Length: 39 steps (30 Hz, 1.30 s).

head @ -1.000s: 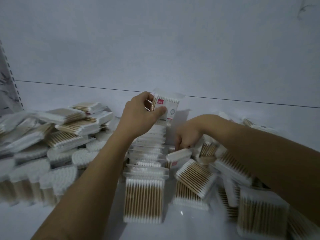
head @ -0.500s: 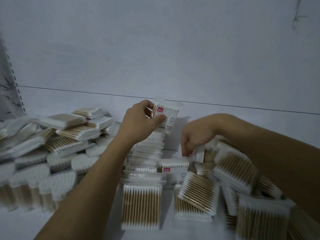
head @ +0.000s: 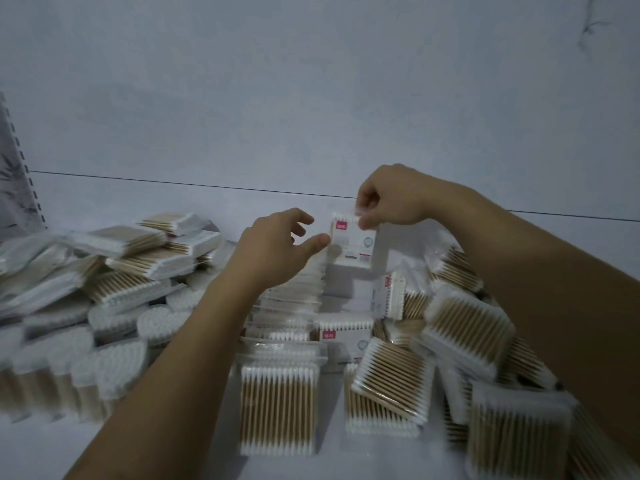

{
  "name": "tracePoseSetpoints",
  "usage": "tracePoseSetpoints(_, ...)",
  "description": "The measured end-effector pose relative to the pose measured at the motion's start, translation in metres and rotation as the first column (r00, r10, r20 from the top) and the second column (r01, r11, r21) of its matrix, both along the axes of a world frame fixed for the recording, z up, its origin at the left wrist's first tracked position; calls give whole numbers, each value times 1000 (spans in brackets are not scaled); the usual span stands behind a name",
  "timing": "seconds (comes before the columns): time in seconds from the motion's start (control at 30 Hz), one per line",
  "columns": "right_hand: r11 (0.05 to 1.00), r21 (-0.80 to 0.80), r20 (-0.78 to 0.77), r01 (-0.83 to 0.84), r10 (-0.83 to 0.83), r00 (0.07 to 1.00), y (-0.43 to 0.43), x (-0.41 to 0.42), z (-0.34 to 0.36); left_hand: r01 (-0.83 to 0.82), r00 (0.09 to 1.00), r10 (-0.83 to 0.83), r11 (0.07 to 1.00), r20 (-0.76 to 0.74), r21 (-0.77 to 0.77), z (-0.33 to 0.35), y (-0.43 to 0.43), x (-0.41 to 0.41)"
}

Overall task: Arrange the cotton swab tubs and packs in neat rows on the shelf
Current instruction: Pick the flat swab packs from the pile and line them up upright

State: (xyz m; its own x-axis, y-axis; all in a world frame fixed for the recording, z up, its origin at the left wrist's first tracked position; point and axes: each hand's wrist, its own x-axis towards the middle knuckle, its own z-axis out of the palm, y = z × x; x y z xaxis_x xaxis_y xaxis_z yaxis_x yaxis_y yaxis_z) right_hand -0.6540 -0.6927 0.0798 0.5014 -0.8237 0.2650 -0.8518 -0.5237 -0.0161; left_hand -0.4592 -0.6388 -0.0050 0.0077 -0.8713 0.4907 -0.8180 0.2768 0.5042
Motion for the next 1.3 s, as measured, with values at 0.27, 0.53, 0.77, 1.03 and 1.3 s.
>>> tracePoseSetpoints(0.27,995,44,-192,94,-84,978,-21,6,-32,-37,929,-21,988,370,151,-2,1,3)
tracePoseSetpoints(0.53,986,-153,-390,65,-120,913,-22,30,-71,-36,888,-91,964,451,265,-6,-3,5)
tracePoseSetpoints(0.77,968,-249,-497,33,-157,853,-22,39,-76,-15,888,-107,965,447,262,-6,-2,3)
tracePoseSetpoints(1.03,984,-144,-452,103,-158,878,-19,44,-79,-10,889,-115,963,443,271,-7,0,4)
tracePoseSetpoints(1.3,986,34,-449,165,-133,884,35,42,-26,29,874,-136,973,466,229,3,6,1)
